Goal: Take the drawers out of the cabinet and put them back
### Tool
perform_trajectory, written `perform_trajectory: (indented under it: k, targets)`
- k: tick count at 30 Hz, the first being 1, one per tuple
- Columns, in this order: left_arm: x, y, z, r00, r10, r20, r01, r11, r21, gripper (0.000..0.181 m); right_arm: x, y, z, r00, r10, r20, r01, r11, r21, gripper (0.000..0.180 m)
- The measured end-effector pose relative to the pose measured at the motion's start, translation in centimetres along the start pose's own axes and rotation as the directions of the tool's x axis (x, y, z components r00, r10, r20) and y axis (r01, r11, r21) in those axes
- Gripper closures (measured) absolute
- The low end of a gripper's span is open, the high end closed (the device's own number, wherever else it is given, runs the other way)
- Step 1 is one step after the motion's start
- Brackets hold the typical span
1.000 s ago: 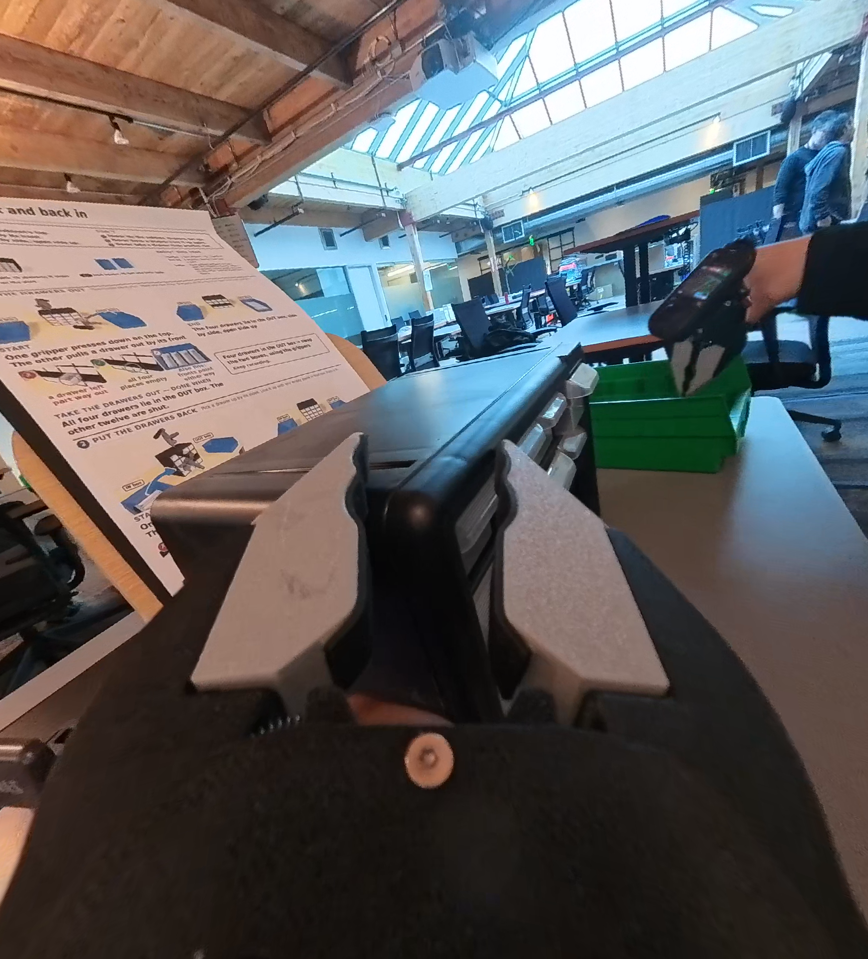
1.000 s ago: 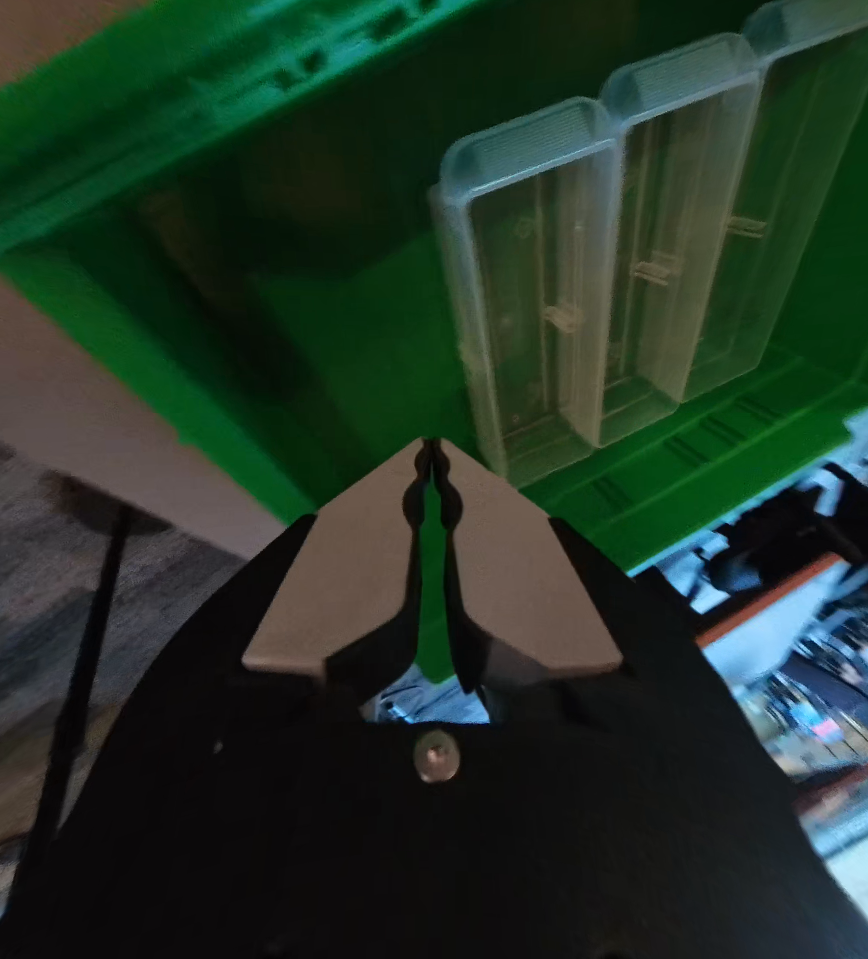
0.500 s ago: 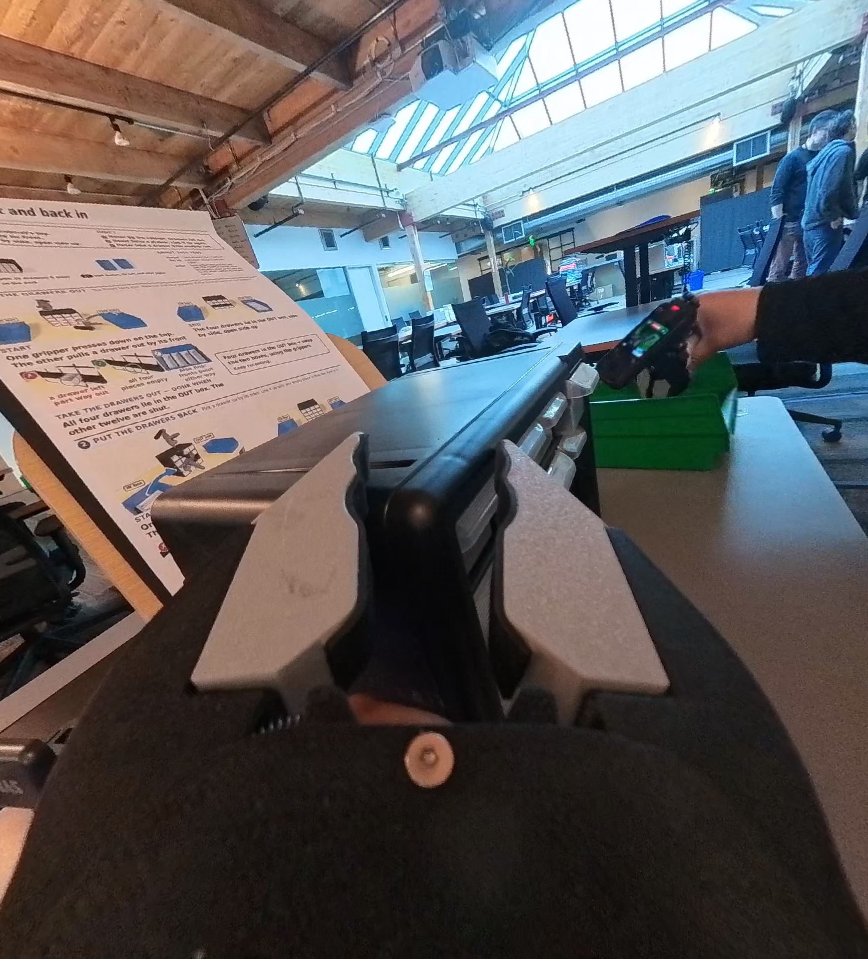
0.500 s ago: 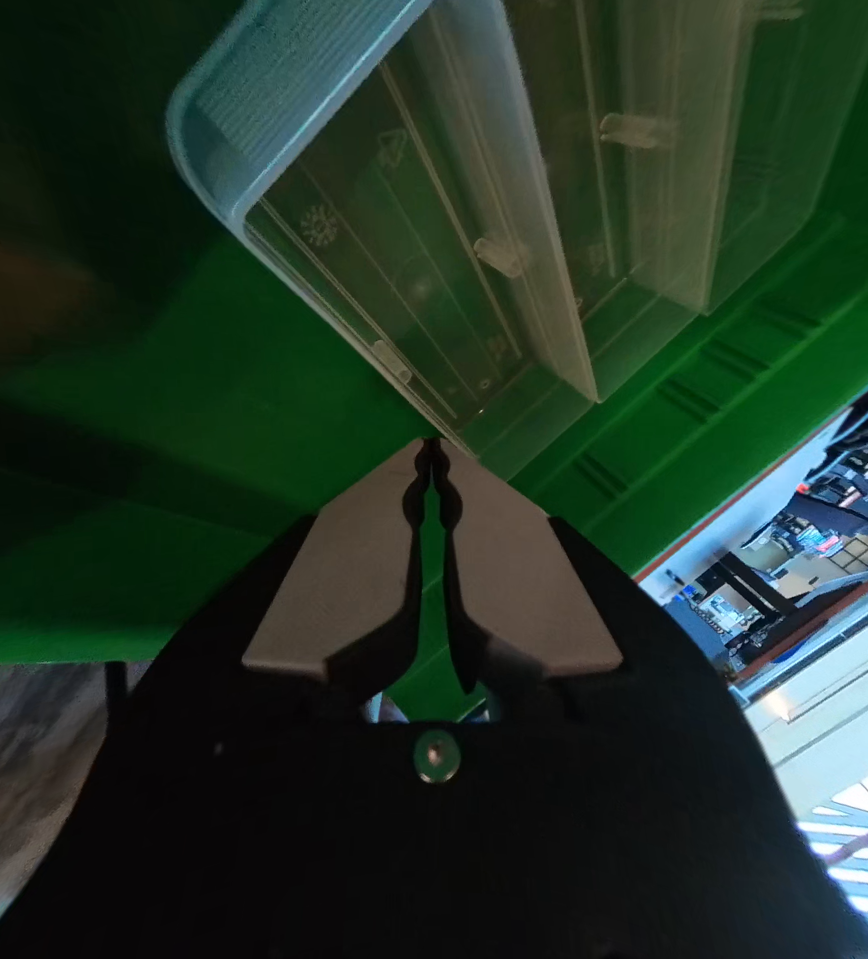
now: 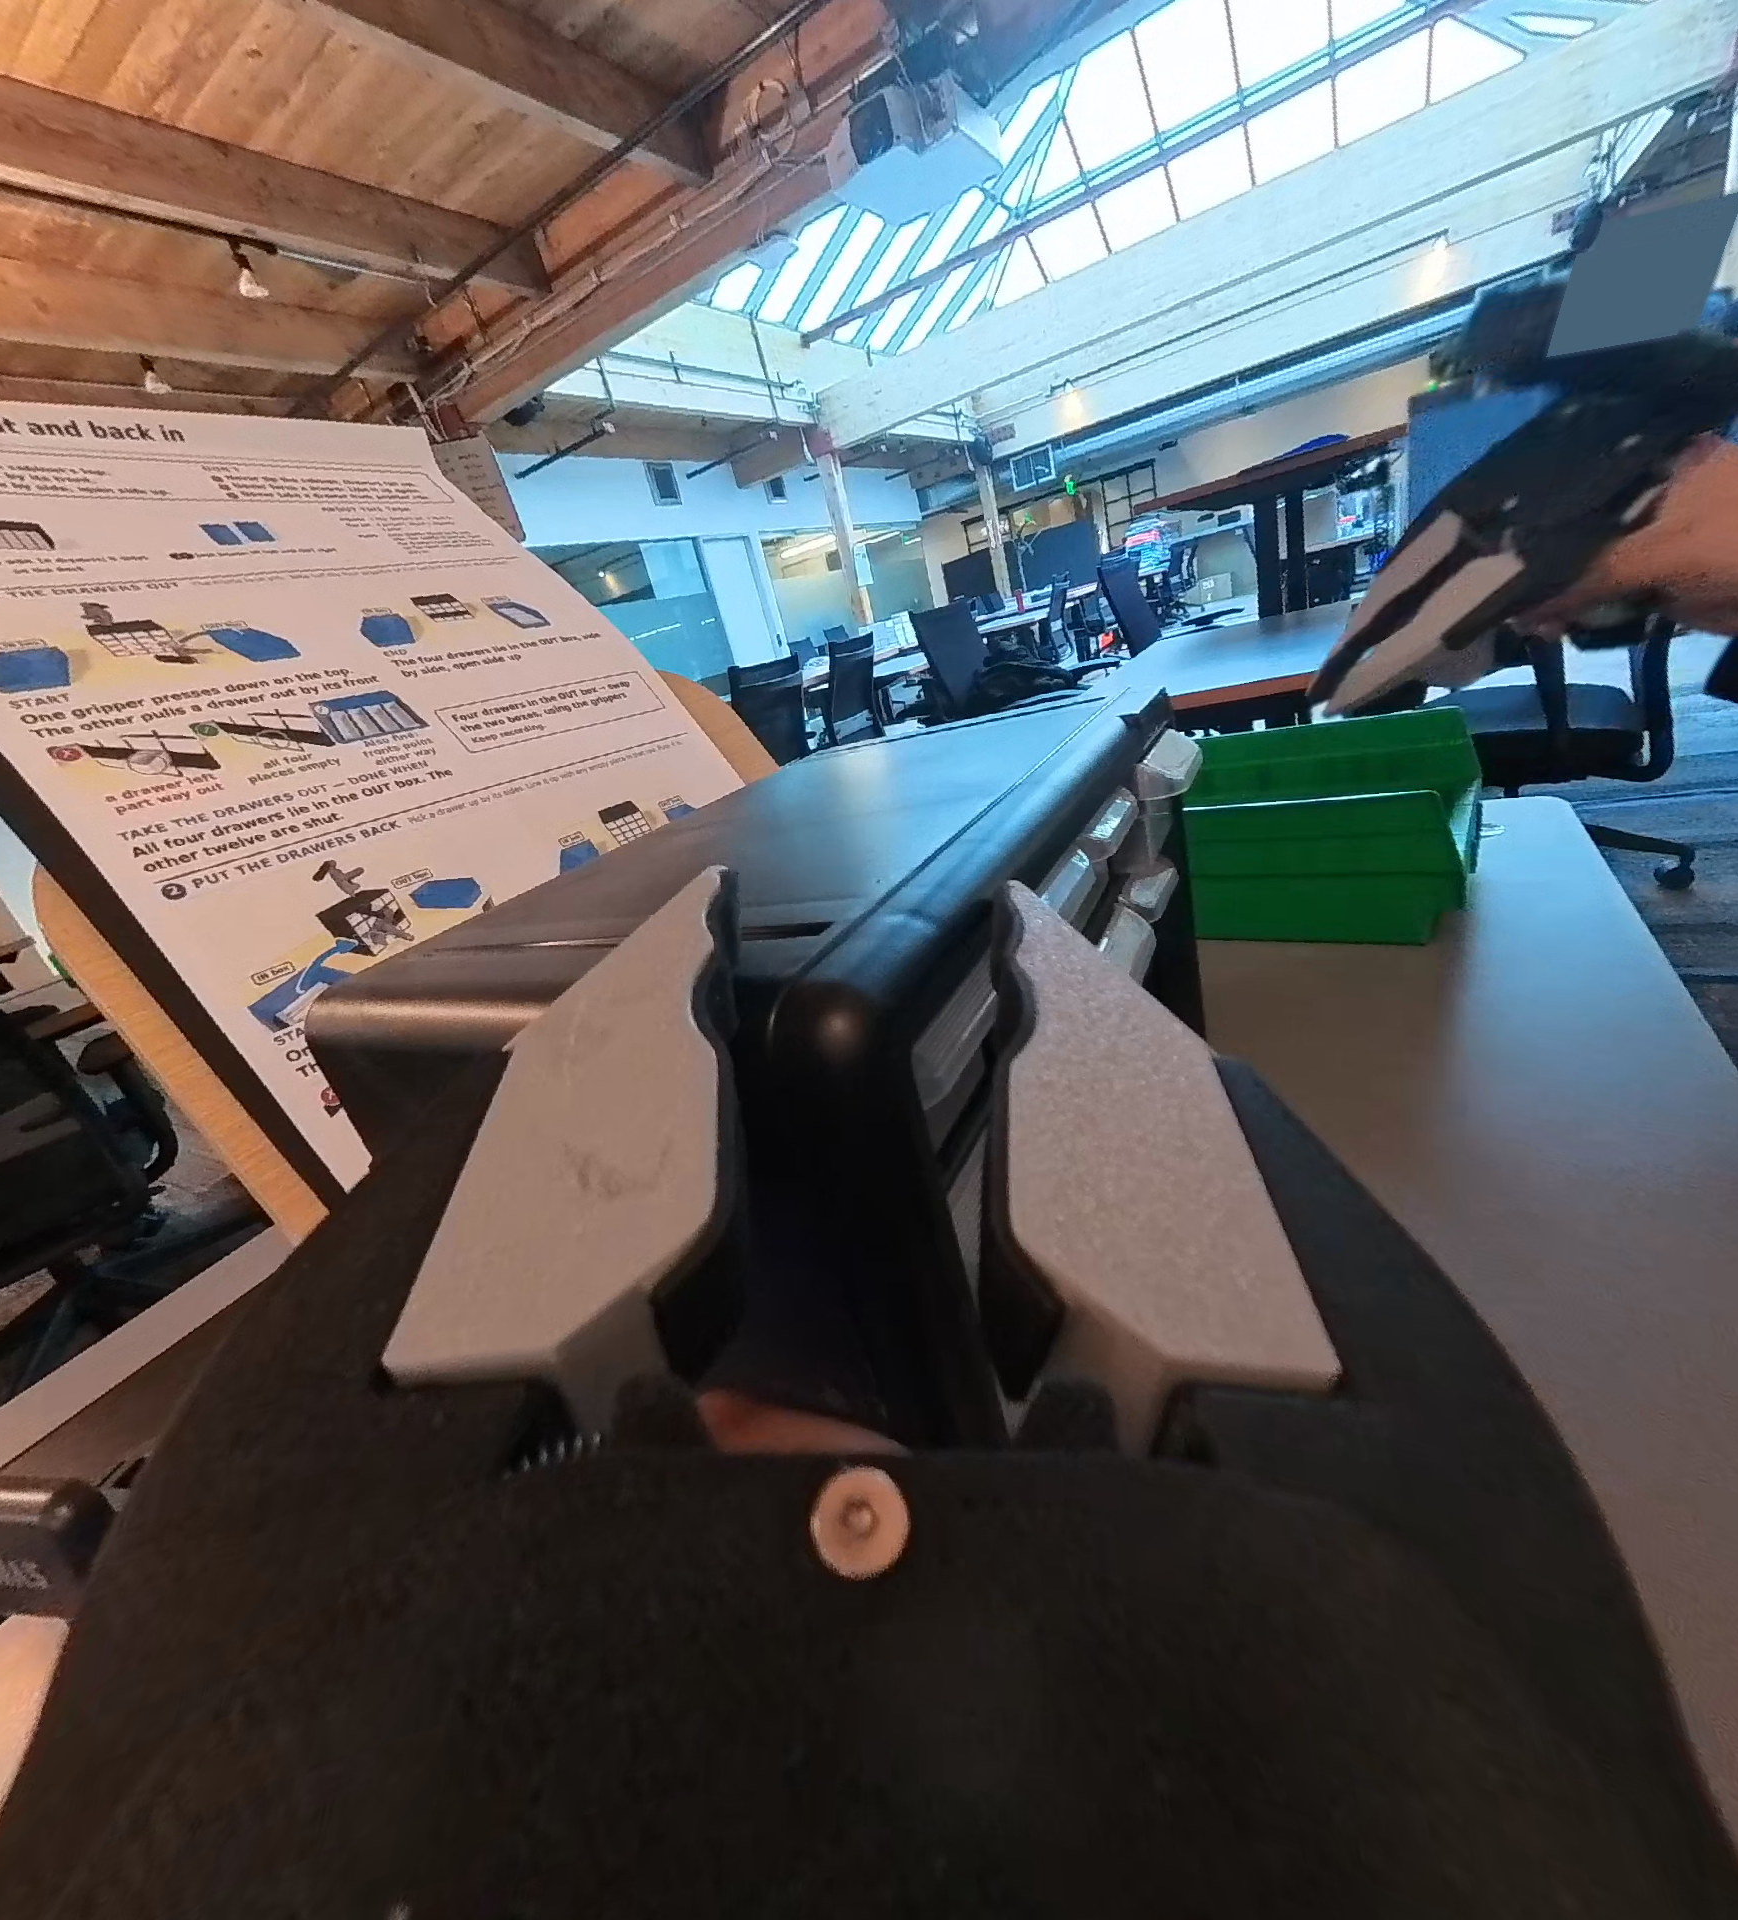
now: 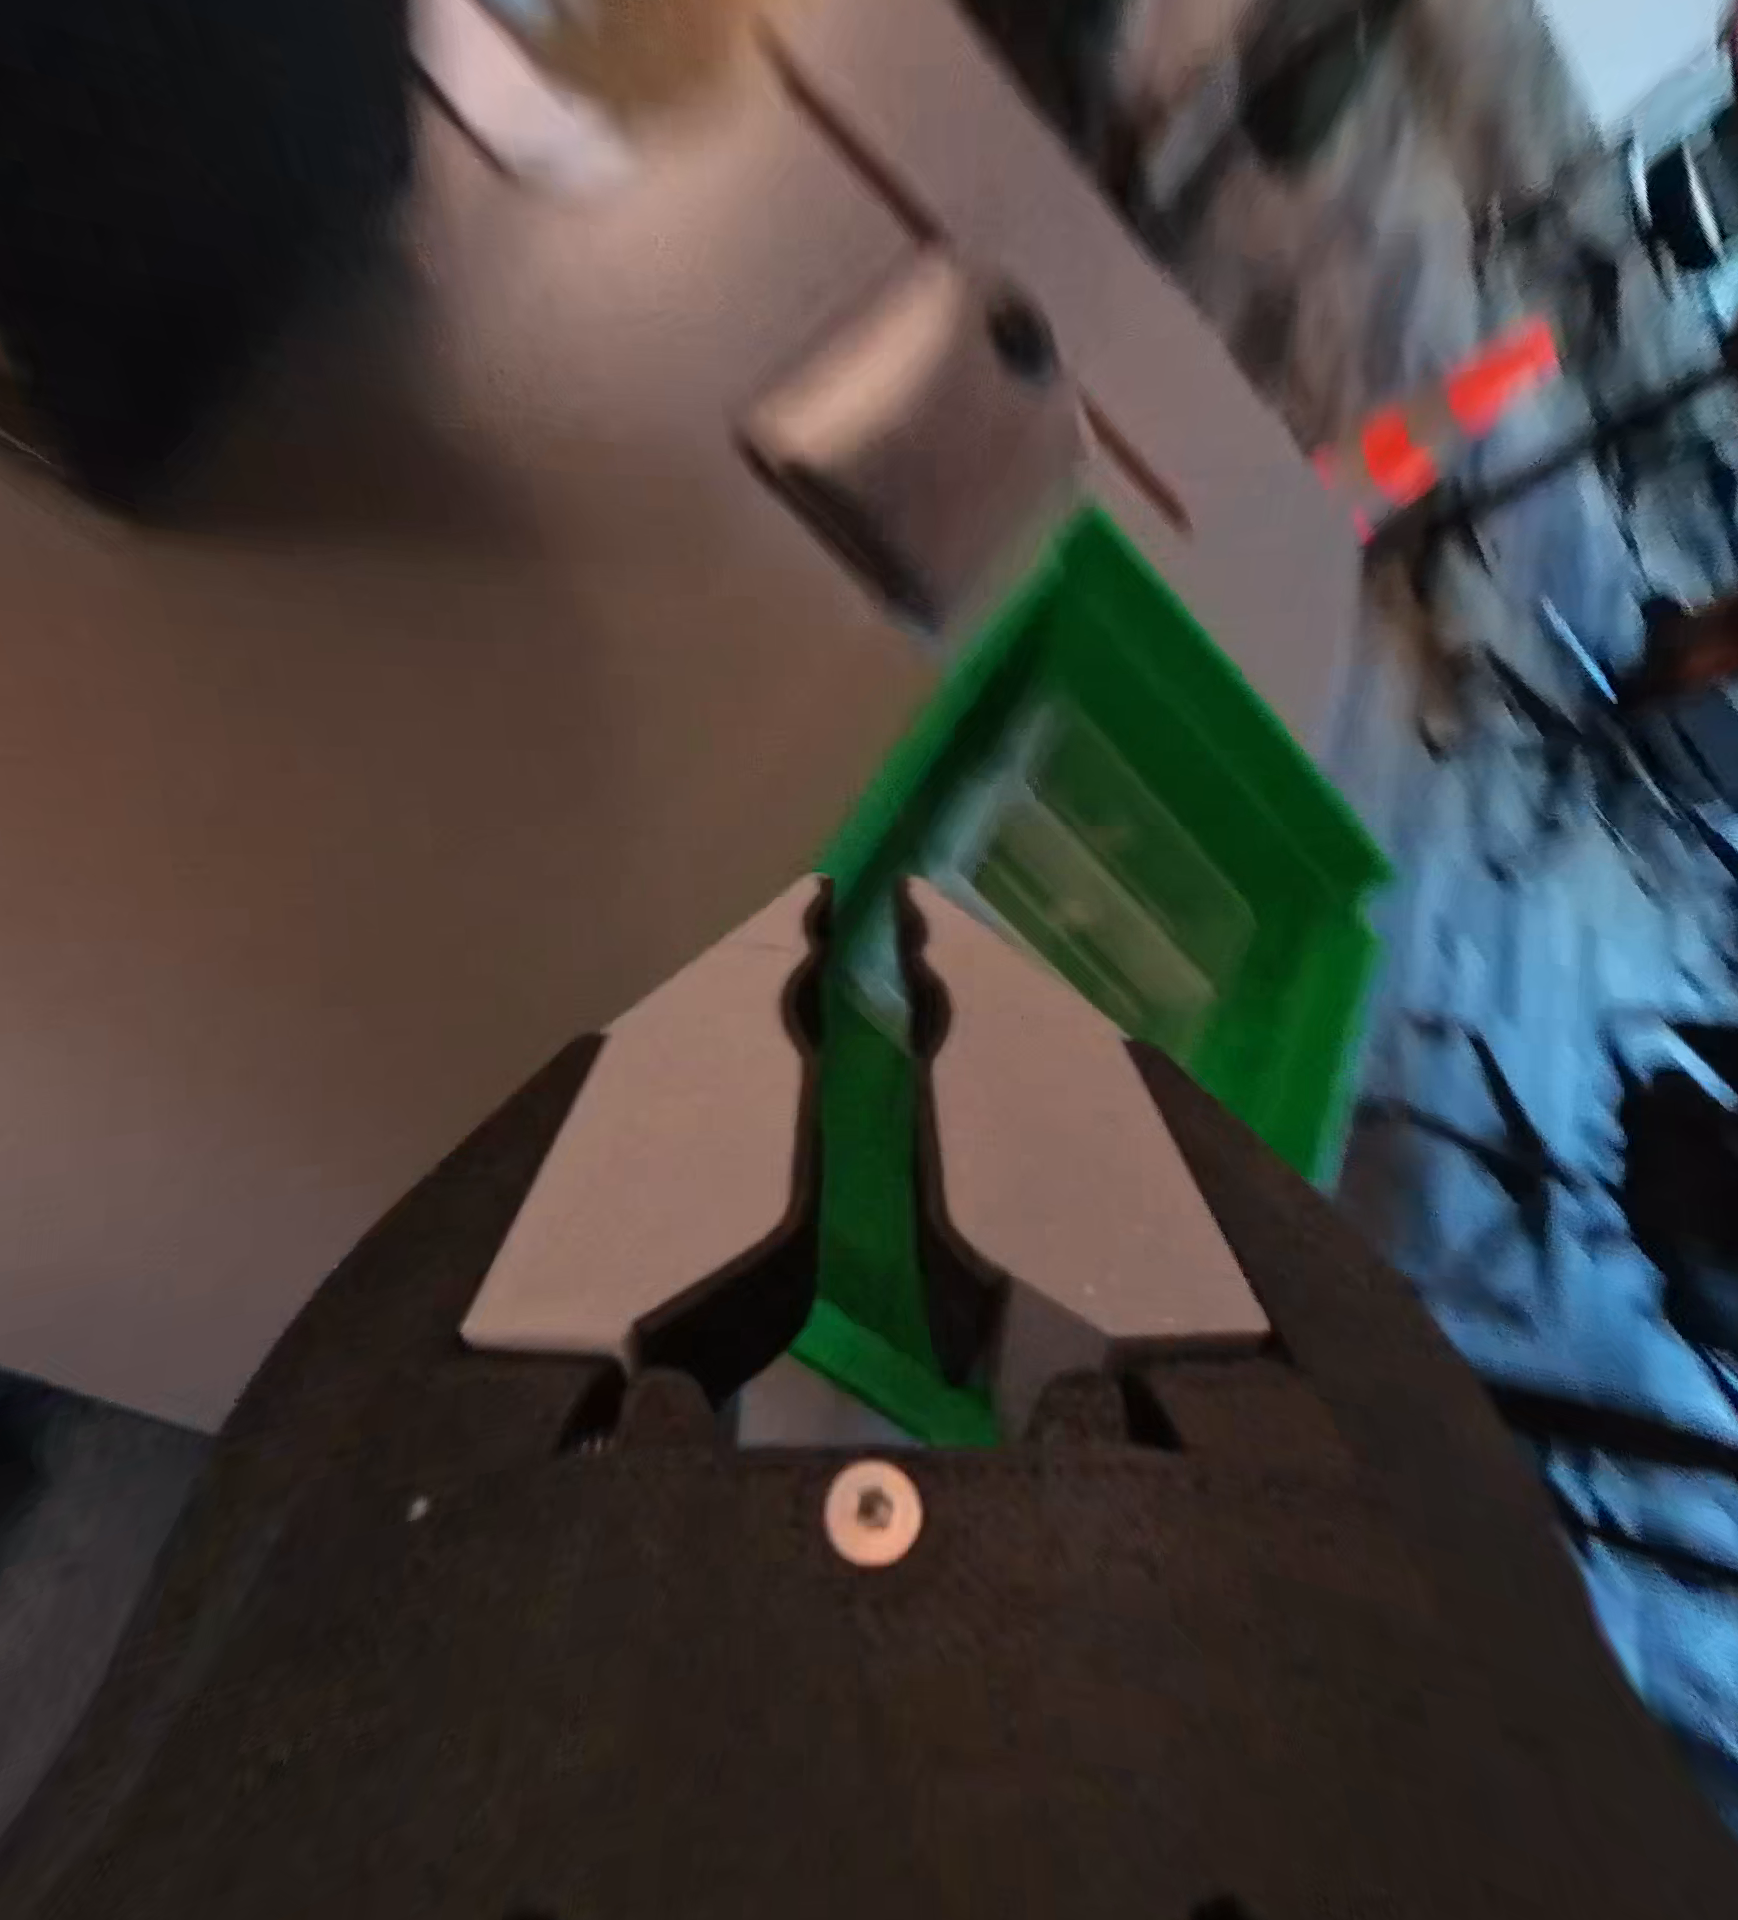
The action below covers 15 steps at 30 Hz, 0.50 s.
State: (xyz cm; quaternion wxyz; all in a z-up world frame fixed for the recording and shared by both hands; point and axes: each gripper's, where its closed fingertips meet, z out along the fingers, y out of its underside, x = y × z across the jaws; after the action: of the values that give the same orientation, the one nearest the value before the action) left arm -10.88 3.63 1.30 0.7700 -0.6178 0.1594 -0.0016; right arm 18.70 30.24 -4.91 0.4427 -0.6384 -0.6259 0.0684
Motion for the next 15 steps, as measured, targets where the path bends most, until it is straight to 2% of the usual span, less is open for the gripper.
perform_trajectory:
  k: [2, 5, 7, 10, 15]
  targets:
    - [0.0, 0.0, 0.0, 1.000, -0.004, 0.002, 0.004, 1.000, 0.003, 0.134, -4.5, -4.4, -1.1, 0.990, 0.026, 0.140, -0.051, 0.982, 0.182, 0.148]
    - [0.0, -0.1, 0.0, 1.000, -0.010, 0.008, 0.010, 1.000, 0.010, 0.133, -11.7, -8.7, -1.7, 0.946, -0.030, 0.324, -0.085, 0.939, 0.333, 0.115]
    - [0.0, 0.0, 0.0, 1.000, -0.009, 0.008, 0.009, 1.000, 0.008, 0.133, -15.9, -10.1, -0.8, 0.925, -0.085, 0.371, -0.070, 0.920, 0.386, 0.110]
    - [0.1, -0.1, -0.1, 1.000, -0.009, 0.004, 0.009, 1.000, 0.009, 0.134, -20.7, -10.8, 2.2, 0.925, -0.168, 0.341, 0.001, 0.898, 0.440, 0.111]
    - [0.1, -0.1, -0.1, 1.000, -0.009, 0.000, 0.009, 1.000, 0.009, 0.134, -23.8, -10.9, 6.8, 0.939, -0.145, 0.313, -0.038, 0.858, 0.511, 0.118]
